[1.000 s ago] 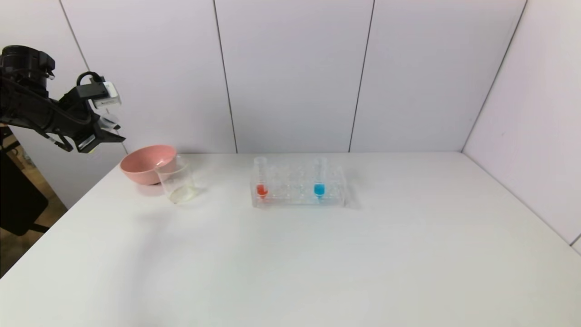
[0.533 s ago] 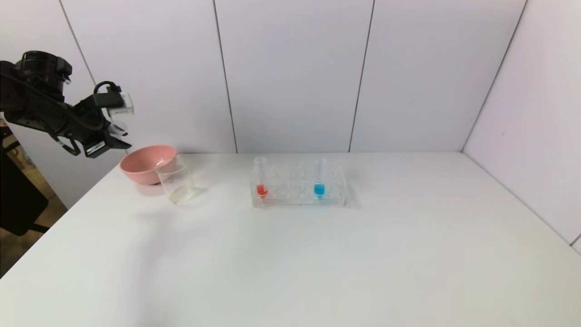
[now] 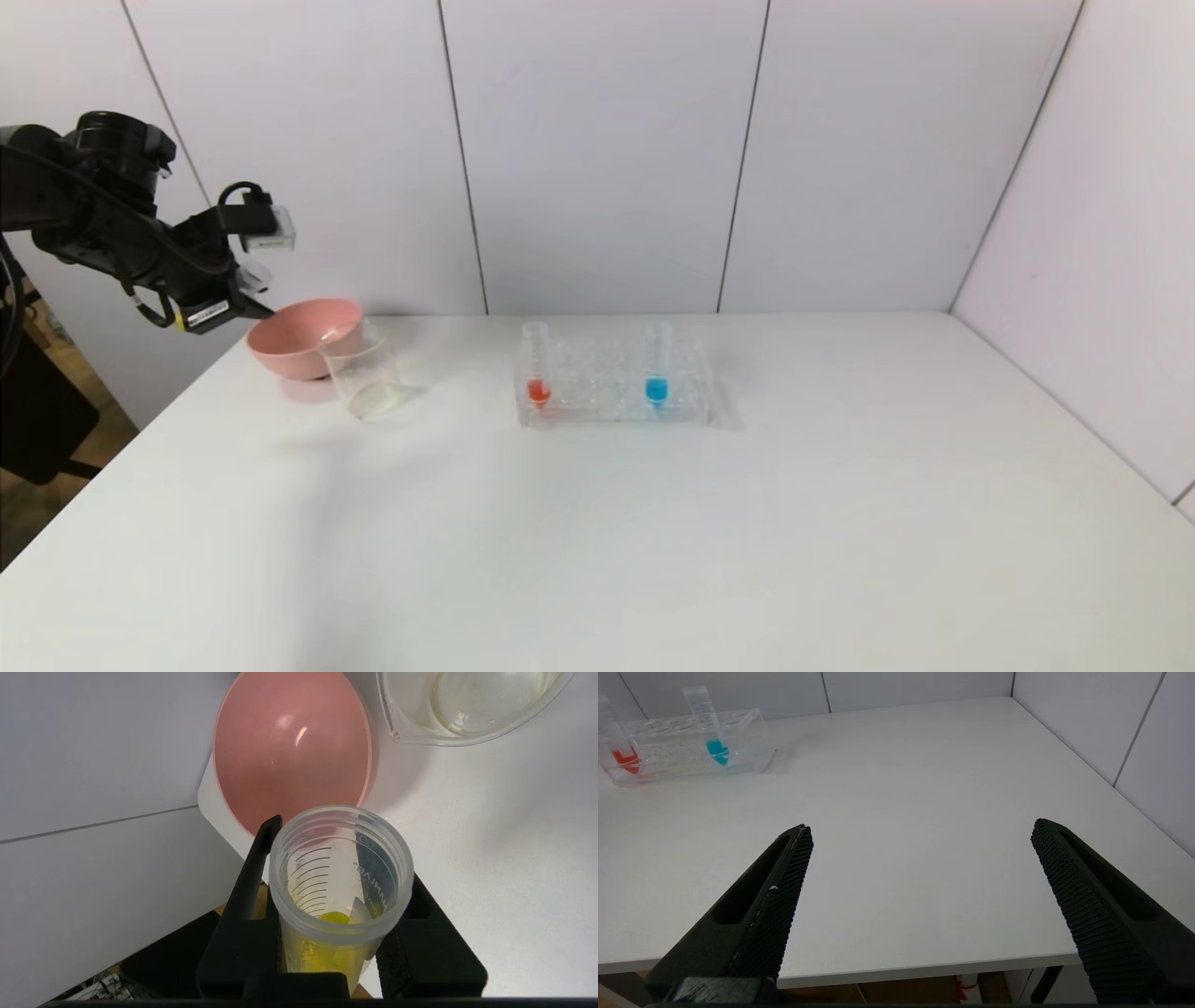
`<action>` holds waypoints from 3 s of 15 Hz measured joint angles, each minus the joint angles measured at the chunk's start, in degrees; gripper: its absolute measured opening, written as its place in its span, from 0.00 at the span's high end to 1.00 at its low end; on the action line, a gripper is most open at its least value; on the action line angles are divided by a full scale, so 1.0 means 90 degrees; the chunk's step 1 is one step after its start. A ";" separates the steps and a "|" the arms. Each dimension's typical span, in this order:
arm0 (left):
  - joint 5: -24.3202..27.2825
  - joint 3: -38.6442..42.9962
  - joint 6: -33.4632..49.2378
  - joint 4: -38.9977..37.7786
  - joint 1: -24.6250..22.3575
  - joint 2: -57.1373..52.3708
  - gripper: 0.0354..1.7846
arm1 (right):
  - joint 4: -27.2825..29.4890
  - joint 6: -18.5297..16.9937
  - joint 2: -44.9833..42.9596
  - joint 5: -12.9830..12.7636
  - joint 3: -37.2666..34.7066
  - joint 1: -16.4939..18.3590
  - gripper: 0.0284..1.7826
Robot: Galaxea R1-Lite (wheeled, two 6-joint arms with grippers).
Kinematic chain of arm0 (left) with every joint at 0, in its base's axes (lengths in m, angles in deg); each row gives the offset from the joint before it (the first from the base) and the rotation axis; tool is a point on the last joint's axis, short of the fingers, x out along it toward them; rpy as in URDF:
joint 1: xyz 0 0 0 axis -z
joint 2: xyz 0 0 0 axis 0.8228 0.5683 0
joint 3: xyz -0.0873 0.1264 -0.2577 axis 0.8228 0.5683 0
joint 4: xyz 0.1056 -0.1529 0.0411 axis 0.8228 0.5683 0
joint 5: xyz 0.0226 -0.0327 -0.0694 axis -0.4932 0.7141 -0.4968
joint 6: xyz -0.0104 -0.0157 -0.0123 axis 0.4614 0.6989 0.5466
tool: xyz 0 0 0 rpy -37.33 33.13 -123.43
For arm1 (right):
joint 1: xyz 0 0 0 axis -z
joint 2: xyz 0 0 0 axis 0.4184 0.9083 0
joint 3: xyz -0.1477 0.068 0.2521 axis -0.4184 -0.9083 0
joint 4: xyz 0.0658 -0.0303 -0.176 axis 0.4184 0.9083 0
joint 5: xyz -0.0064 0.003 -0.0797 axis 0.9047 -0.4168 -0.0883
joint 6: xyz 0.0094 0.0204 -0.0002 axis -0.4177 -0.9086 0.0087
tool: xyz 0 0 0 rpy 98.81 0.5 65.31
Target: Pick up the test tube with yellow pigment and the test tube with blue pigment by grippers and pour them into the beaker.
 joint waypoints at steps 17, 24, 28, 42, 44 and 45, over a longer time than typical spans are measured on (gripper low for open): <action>-0.0423 -0.0049 -0.1027 -0.0190 0.0335 0.0195 0.71 | -0.0003 0.0004 0.0000 0.0000 0.0000 0.0000 0.04; -0.0641 -0.0050 -0.1311 -0.0306 0.0551 0.0253 0.71 | -0.0003 0.0000 0.0000 0.0000 0.0000 0.0000 0.04; -0.0649 -0.0050 -0.1421 -0.0306 0.0600 0.0251 0.71 | 0.0000 0.0004 0.0000 -0.0003 0.0000 -0.0005 0.04; -0.0967 -0.0050 -0.1611 -0.0278 0.0729 0.0214 0.71 | 0.0000 0.0000 0.0000 -0.0003 0.0000 -0.0003 0.04; -0.0967 -0.0050 -0.1600 -0.0146 0.0729 0.0190 0.71 | 0.0000 0.0007 0.0000 -0.0003 0.0000 0.0000 0.04; -0.0968 -0.0050 -0.1578 -0.0020 0.0726 0.0173 0.71 | -0.0003 0.0003 0.0000 0.0000 0.0000 0.0000 0.04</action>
